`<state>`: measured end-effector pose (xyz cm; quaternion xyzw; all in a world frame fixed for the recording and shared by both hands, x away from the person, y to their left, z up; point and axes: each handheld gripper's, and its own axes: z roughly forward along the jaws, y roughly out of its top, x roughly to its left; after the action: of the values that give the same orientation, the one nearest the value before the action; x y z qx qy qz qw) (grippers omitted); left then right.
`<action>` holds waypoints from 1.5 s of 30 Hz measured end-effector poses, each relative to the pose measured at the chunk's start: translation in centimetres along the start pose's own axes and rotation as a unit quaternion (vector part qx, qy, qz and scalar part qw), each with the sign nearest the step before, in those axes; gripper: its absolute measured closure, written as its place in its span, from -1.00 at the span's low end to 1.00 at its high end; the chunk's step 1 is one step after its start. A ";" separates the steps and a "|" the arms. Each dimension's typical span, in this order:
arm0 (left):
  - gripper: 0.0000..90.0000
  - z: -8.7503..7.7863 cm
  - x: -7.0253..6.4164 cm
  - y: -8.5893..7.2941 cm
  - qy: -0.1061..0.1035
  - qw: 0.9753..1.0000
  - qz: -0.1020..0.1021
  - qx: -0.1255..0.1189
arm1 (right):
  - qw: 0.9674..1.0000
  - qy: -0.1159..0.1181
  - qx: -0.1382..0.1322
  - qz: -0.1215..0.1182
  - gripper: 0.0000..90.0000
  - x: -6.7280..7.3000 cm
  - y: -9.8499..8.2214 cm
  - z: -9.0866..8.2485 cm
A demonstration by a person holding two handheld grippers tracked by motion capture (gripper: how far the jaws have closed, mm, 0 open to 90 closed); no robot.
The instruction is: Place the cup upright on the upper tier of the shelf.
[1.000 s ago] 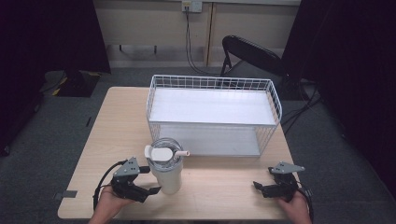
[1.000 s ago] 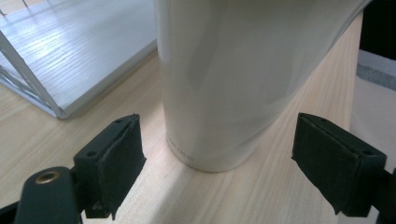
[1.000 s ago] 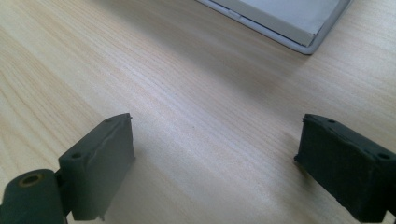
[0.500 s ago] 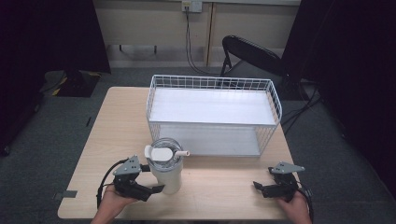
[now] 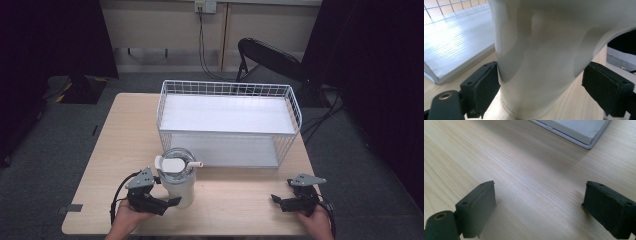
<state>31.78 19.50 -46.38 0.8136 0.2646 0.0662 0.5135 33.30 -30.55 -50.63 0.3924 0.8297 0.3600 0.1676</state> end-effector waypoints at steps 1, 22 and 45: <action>-0.72 0.1 0.0 0.0 0.000 1.000 -0.001 -0.001 | 1.000 0.000 0.000 0.000 -0.78 0.0 0.0 0.0; -0.84 1.4 -0.4 0.3 0.016 0.999 0.015 -0.041 | 1.000 0.000 0.000 0.000 -0.78 0.0 0.0 0.0; -0.86 2.7 -0.8 -0.1 0.028 0.990 0.008 -0.136 | 1.000 0.000 0.000 0.000 -0.78 0.0 0.0 0.0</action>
<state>32.08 17.02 -47.59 0.7362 0.2609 0.1289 0.6110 33.31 -30.54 -50.63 0.3923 0.8296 0.3601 0.1676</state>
